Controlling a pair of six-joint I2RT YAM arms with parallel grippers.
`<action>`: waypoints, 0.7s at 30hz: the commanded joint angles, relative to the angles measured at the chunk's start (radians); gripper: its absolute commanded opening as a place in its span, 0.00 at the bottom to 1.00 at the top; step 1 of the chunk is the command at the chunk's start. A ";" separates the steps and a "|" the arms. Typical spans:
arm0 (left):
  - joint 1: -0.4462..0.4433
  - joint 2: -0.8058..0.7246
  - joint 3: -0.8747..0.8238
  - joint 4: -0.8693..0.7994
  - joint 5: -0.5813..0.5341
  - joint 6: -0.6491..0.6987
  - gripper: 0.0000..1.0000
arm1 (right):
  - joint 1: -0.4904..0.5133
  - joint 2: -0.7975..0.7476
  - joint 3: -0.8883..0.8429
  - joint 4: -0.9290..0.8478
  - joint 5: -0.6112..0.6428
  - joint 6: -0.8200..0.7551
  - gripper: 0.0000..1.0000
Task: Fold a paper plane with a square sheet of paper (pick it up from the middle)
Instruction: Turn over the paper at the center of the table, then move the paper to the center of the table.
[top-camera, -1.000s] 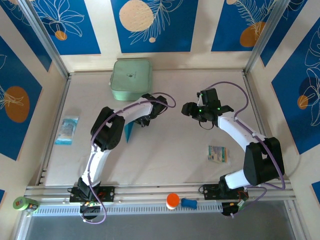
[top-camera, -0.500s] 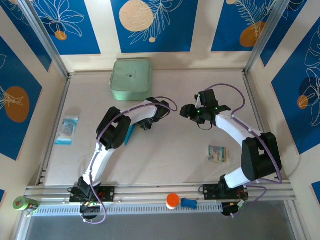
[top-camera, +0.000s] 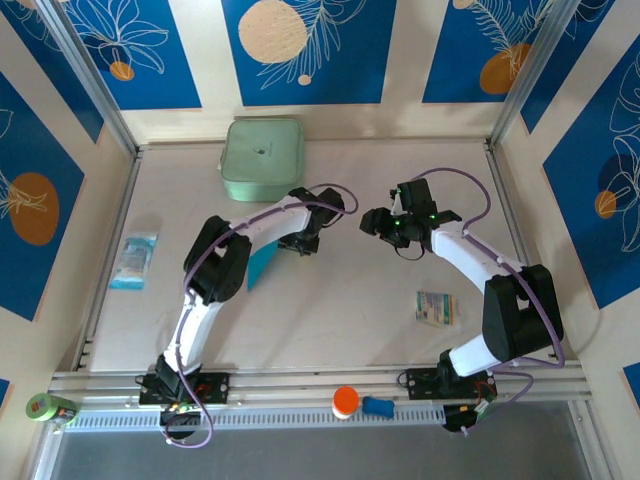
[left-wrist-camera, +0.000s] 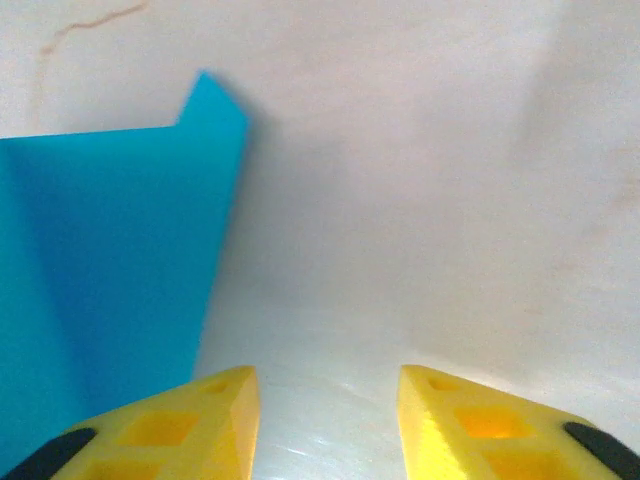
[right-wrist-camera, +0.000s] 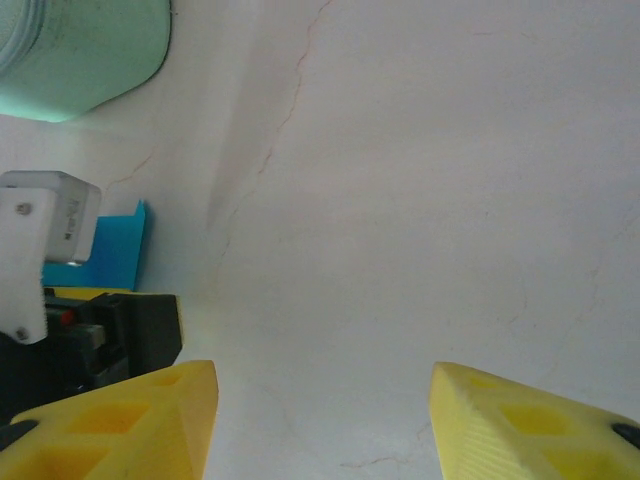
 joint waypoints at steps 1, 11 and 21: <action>-0.012 -0.090 -0.043 0.103 0.215 -0.009 0.44 | -0.008 -0.016 0.000 0.020 0.002 0.023 0.58; 0.008 -0.317 -0.313 0.295 0.436 -0.082 0.48 | -0.017 -0.010 -0.020 0.037 -0.013 0.036 0.58; 0.149 -0.426 -0.562 0.398 0.363 -0.143 0.47 | -0.008 0.022 -0.014 0.044 -0.030 0.044 0.57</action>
